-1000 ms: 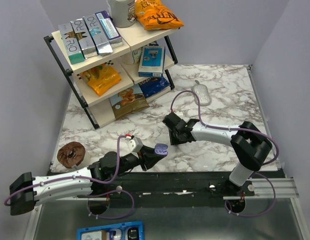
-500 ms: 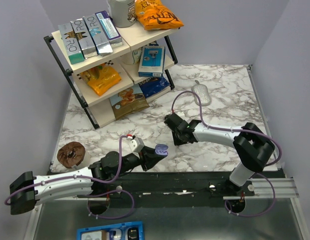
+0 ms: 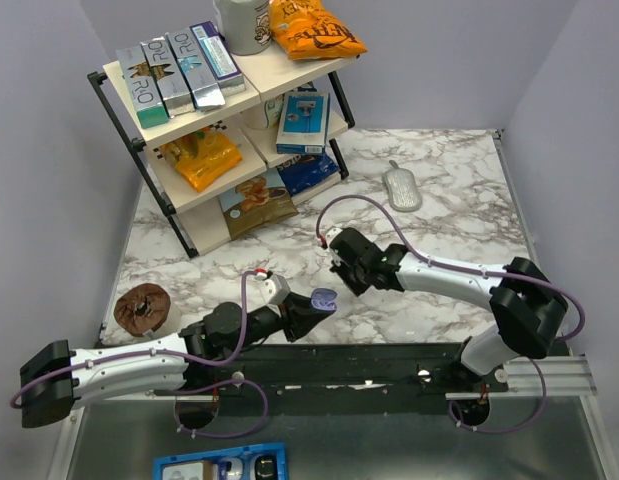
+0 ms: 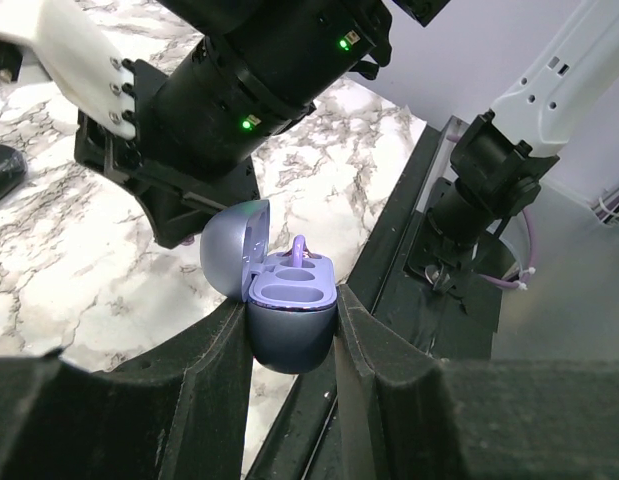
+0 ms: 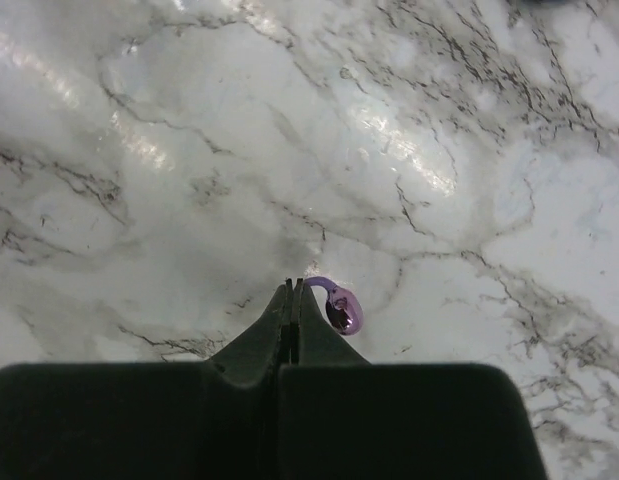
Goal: Insert the wireless bluetooth earbuds into the charging case
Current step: Adjust the earbud at the center of the board.
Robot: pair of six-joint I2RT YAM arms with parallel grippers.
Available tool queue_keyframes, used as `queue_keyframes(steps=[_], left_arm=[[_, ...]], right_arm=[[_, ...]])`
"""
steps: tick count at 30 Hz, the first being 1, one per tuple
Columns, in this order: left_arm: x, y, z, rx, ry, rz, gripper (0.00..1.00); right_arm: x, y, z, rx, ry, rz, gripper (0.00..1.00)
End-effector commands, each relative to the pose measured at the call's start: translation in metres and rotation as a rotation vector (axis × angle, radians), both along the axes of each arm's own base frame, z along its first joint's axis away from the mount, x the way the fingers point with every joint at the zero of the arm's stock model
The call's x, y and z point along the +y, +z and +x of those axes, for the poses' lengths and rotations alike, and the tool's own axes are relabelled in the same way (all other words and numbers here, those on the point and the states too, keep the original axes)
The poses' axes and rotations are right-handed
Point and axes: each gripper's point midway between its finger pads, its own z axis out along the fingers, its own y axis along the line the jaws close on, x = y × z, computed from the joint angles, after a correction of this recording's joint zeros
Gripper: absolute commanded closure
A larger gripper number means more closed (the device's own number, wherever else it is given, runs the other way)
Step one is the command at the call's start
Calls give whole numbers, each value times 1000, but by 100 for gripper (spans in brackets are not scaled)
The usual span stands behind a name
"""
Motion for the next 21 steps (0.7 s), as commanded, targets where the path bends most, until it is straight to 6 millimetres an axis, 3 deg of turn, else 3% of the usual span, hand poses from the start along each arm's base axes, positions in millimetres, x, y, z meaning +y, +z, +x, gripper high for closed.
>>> queue_keyframes(steps=[1,5,13,18,21], left_arm=[[-3,11,-5,-27,-29,-40,100],[-2,13,-5,-34,-26,-49,100],[-5,14,-8,-29,-43,-55,100],[-1,12,-8,-25,-33,-61,100],[-1,13,-8,-26,-31,-63,100]], right_arm=[[4,-3,-7,-33,269,-65,99],[5,2,-9,-90,370,-41,97],[-8,-36,-14,14,336,-154,87],[-11,-31,-6,-22,292,-168,74],[-10,-18,0,-58,257,-158,64]])
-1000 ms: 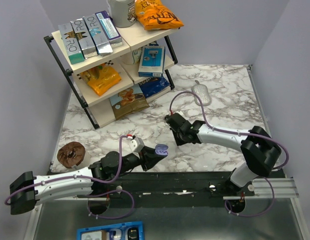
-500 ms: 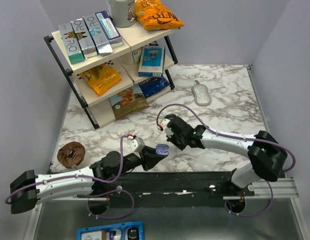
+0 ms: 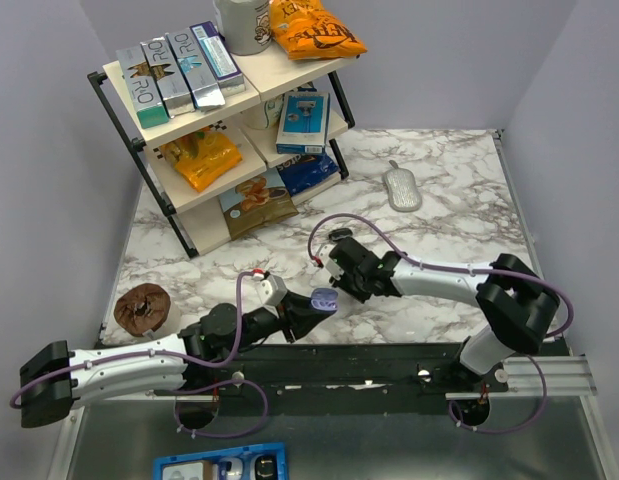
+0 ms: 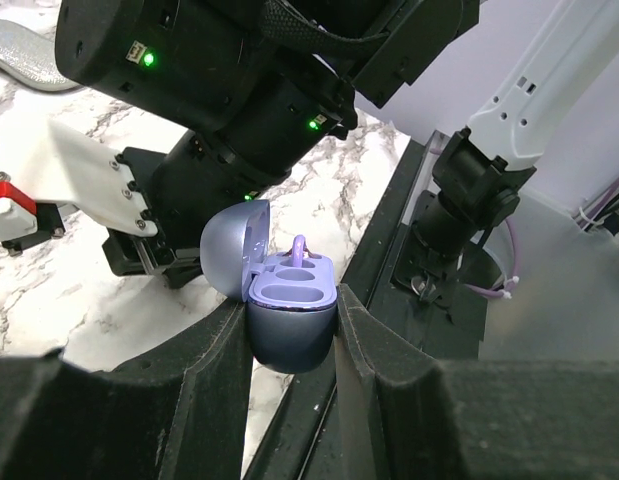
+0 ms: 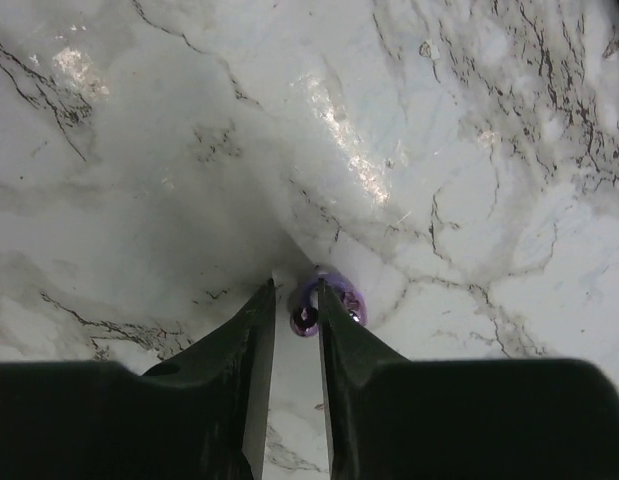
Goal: Insert the wireless bluetooth earbuds into the charging case
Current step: Adjust the earbud at the center of the board.
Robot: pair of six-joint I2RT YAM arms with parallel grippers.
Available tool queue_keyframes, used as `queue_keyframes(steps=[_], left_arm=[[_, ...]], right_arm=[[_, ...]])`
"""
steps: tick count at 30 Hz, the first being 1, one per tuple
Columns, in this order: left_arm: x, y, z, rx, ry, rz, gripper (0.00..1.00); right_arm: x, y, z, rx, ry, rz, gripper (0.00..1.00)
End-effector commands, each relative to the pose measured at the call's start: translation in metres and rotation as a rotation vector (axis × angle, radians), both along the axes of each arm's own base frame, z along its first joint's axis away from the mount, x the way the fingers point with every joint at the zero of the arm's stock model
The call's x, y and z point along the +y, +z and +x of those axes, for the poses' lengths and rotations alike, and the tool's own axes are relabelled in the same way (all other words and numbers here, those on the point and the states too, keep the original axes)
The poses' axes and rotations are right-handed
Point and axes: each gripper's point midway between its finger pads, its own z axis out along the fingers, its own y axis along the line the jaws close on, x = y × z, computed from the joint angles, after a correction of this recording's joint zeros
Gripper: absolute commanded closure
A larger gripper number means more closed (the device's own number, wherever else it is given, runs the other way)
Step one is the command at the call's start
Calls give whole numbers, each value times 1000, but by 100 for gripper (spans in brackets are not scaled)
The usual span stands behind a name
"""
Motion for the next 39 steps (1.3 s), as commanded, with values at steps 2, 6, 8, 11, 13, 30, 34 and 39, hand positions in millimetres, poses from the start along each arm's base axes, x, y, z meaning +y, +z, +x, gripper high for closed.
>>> queue_keyframes(steps=[2,6,8,11,13,30,34,39], left_arm=[[1,2,-4,-10,-16,-22,100],[1,4,-4,-12,-11,-26,100],[1,2,-4,-10,-11,-19,100],[2,1,-4,-10,-9,-17,100],[2,3,-3,-13,-8,-19,100],[4,3,-4,-2,-1,-30,100],[5,2,-3,3,7,-36,100],[4,2,-3,3,8,-33,100]], right_arm=[[2,25,13,-71,-64,18,59],[6,46,14,-94,-79,66,54],[8,57,13,-98,-82,98,52],[7,72,12,-121,-91,136,48],[2,81,18,-158,-157,149,32],[11,79,10,112,-1179,575,51],[7,61,8,124,-1268,529,60],[-1,38,6,110,-1296,439,61]])
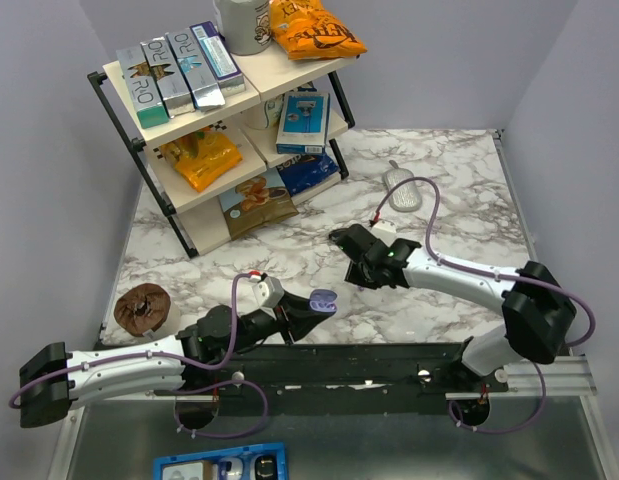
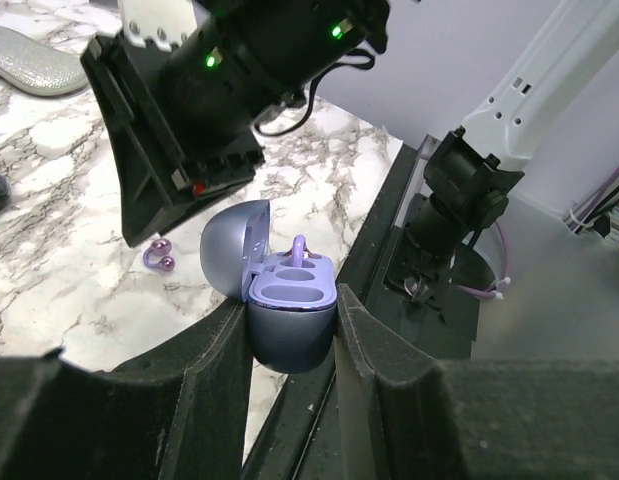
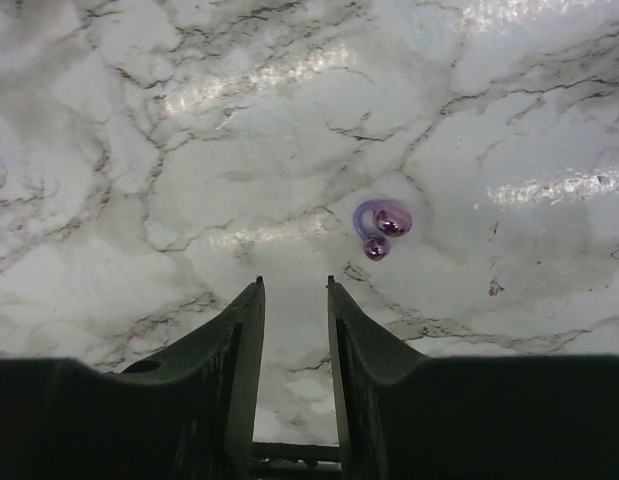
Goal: Insert the wireless bluetooth earbuds into the charging case
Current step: Adjust the earbud at the center of the board.
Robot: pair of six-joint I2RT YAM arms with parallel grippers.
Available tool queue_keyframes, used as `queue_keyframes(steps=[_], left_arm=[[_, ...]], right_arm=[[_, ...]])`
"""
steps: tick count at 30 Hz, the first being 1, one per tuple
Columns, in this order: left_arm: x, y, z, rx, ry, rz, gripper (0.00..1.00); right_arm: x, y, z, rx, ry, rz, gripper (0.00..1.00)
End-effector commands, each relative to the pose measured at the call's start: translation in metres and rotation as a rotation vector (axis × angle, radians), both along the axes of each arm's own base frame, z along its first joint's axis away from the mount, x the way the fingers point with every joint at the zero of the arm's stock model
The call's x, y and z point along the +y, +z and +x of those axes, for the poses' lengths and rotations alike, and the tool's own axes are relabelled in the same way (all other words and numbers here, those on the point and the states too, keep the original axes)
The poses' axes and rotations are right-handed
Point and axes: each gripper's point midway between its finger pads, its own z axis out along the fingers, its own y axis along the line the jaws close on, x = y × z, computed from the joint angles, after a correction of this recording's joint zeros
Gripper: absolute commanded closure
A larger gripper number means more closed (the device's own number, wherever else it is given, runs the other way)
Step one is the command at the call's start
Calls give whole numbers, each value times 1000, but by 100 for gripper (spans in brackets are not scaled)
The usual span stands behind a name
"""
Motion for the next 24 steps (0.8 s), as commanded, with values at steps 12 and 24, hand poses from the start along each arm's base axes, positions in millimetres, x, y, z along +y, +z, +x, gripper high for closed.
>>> queue_keyframes(steps=[12,24], left_arm=[[2,-3,0,10,14,-5,100],[2,-6,0,16,16,-5,100]], right_arm=[[-22,-41,1,78,-110,-115,61],[-27,-50,11,69,-112,-173,62]])
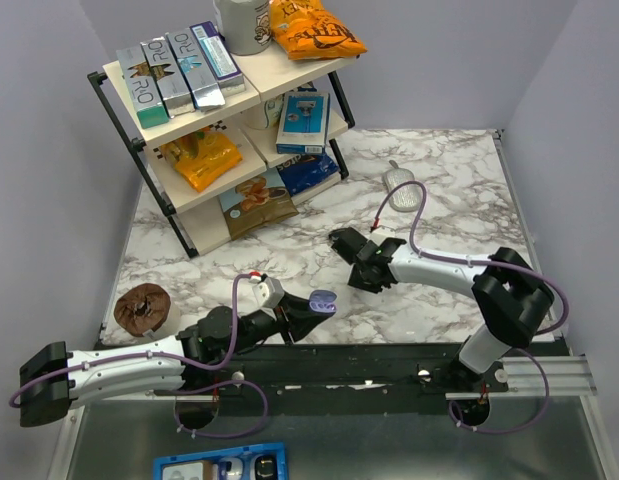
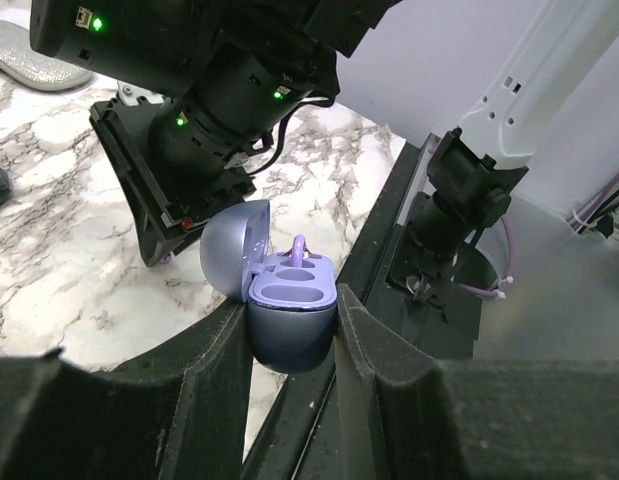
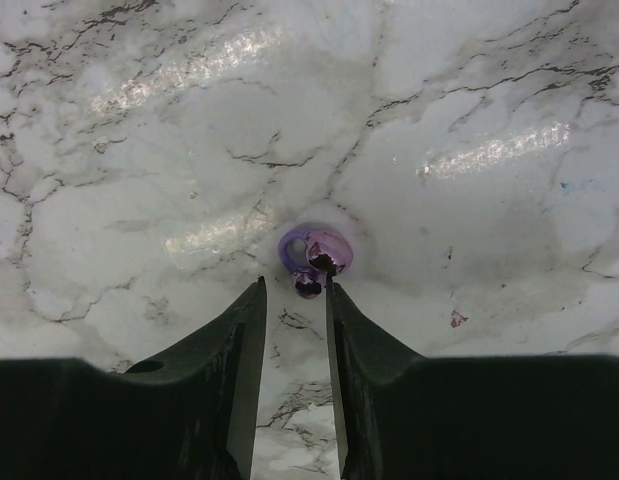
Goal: Insert the wireless bluetooth earbuds into the charging case
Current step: Adjust the earbud at the center of the board.
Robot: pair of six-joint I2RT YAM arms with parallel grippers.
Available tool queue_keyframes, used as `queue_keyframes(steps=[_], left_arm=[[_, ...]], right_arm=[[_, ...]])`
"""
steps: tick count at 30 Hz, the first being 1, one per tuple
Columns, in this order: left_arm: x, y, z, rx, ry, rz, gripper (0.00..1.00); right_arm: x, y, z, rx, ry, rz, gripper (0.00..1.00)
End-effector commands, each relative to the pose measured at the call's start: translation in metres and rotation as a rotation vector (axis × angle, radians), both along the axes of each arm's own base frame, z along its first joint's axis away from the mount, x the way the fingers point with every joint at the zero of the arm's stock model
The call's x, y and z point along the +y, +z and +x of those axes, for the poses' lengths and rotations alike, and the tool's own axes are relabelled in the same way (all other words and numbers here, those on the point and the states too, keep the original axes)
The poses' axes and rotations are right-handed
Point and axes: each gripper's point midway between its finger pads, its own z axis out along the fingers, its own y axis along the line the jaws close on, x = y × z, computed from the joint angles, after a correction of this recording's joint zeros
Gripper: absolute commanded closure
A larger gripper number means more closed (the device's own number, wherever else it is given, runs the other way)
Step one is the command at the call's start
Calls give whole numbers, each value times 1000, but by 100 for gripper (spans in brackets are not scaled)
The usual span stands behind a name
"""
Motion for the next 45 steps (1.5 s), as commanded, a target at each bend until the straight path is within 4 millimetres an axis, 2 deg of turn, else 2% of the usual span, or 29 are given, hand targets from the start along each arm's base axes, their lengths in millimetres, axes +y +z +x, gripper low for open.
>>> queue_keyframes(steps=[1,5,14,17,19,20,22,24,26,27,31,37,41,44,45], left_arm=[[2,-3,0,10,10,-6,100],[2,-3,-1,9,8,-5,100],[1,-5,-1,10,4,1,100],[0,-6,-2,13,1,4,100],[1,-5,-2,11,1,2,100],[1,-4,-2,11,1,-1,100],[1,-6,-2,12,0,-2,100],[0,-9,-2,15,0,2,100],[-1,-9,-3,15,-4,2,100],[-1,-10,-3,15,-7,3,100],[-3,-8,-4,11,-15,7,100],[0,-9,-3,10,-5,4,100],[0,-10,-3,15,-6,5,100],[-1,-9,-4,16,-10,5,100],[-1,-10,-4,18,-11,6,100]], right_arm=[[-7,-1,11,-33,-24,-52,62],[-7,-2,13,-34,-13,-63,66],[-11,2,14,-44,82,-109,87],[-13,11,17,-68,212,-154,90],[-12,15,17,-87,378,-186,91],[-3,24,22,-133,444,-156,91],[-1,26,18,-136,622,-184,92],[9,31,17,-155,796,-183,90],[13,30,14,-140,899,-191,89],[16,26,10,-123,983,-195,88],[13,11,5,-65,1125,-251,84],[6,8,5,-82,1177,-288,75],[0,-4,4,-35,1173,-316,70],[-4,-12,2,2,1157,-327,64],[-6,-14,2,12,1141,-333,57]])
